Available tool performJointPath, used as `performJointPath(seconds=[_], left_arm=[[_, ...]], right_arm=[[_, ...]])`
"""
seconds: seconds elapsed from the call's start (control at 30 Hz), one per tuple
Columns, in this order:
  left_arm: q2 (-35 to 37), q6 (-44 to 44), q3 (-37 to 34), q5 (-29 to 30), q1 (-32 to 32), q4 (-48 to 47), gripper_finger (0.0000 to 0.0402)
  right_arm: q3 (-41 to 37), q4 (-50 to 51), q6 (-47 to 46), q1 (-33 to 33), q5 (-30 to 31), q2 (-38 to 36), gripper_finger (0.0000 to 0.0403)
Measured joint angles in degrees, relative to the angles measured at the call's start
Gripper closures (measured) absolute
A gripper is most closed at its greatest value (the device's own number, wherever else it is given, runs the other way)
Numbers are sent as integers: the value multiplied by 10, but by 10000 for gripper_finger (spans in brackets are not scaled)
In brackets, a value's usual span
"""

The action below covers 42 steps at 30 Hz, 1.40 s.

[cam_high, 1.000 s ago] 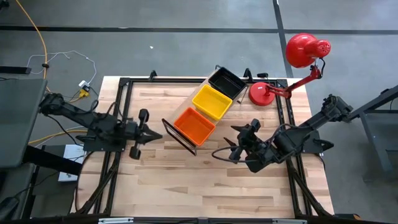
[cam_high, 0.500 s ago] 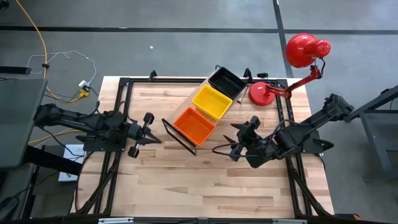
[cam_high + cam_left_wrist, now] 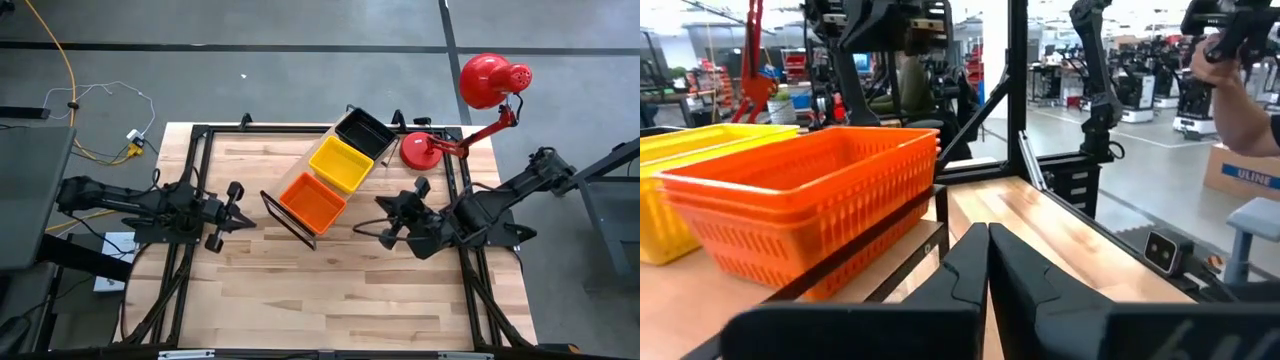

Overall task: Stack baskets on shelf by color
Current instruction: Return to Home Position

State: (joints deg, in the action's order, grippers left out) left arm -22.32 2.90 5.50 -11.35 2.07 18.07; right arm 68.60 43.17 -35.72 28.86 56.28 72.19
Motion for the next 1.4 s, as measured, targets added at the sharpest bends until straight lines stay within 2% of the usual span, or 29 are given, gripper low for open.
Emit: performJointPath(seconds=[0.17, 0.3, 0.5, 0.57, 0.73, 0.87, 1.0, 1.1, 1.23, 1.4], left_arm=[[36, -11, -23, 0, 12, 0, 401], [59, -19, -44, -1, 25, 18, 401], [71, -42, -49, -27, 28, 8, 401], [70, -42, -49, -28, 28, 0, 401], [70, -33, -49, -28, 28, 7, 401], [70, -18, -48, -28, 28, 10, 401], [70, -42, -48, -35, 28, 10, 401], [70, -42, -48, -36, 28, 1, 401], [70, -42, -48, -36, 28, -11, 401], [70, -42, -48, -35, 28, -21, 401]], right_arm=[[0, 35, -1, 0, 2, -12, 379], [0, 55, -2, 0, 0, -28, 399], [-2, 54, -3, 13, -22, -31, 401], [-24, 27, 0, 22, -8, -30, 402], [-136, -69, 2, 44, -22, -45, 402], [-216, -171, 42, 36, -78, -91, 403], [-271, -314, 142, -25, -211, -155, 403], [-308, -382, 194, -84, -301, -190, 403], [-360, -425, 222, -134, -319, -214, 403], [-405, -446, 234, -151, -310, -256, 403]])
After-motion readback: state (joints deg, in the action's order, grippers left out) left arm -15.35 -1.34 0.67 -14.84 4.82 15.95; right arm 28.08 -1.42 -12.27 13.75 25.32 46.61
